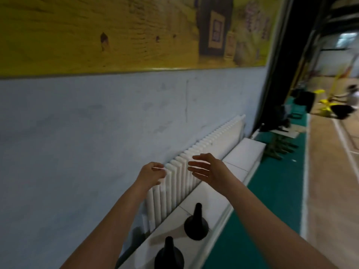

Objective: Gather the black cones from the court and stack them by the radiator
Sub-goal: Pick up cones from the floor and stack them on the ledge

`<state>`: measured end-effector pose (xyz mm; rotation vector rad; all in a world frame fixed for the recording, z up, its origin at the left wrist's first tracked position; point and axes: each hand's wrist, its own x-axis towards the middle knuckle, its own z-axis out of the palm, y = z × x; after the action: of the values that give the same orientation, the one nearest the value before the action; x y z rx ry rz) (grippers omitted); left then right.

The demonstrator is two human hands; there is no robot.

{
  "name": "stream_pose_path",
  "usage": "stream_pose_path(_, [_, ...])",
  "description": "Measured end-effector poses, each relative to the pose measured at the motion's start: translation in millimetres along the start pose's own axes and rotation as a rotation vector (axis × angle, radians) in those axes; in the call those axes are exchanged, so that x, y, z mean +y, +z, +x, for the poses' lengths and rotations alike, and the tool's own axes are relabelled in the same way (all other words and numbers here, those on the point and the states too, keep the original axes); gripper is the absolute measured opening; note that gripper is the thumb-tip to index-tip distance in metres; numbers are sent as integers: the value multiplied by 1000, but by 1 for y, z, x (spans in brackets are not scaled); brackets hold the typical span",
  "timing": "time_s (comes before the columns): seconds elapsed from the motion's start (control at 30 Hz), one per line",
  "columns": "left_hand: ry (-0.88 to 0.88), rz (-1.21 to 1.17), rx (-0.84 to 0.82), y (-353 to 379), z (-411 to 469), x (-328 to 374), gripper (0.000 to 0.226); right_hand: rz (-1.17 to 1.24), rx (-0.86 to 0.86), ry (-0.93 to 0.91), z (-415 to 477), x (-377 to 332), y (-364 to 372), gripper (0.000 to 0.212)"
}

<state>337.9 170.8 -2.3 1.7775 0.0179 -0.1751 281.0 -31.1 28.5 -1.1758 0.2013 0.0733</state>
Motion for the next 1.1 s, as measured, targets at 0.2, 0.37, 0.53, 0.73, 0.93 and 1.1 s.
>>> stream_pose_path(0.2, [23, 26, -202, 54, -15, -8, 16, 51, 240, -71, -62, 7, -42, 24])
stream_pose_path(0.37, [87, 86, -375, 105, -42, -7, 13, 110, 409, -138, -127, 20, -87, 24])
stream_pose_path(0.53, [101, 85, -612, 172, -97, 0, 17, 181, 609, -216, -205, 28, -132, 24])
stream_pose_path(0.73, [134, 177, -836, 251, -166, -5, 10, 274, 827, -267, -300, 43, -181, 20])
stream_pose_path(0.93, [142, 242, -1013, 330, -252, -15, 9, 340, 1050, -294, -415, 63, -229, 21])
stream_pose_path(1.1, [111, 300, -1158, 394, -351, -27, 18, 392, 1235, -303, -525, 89, -265, 21])
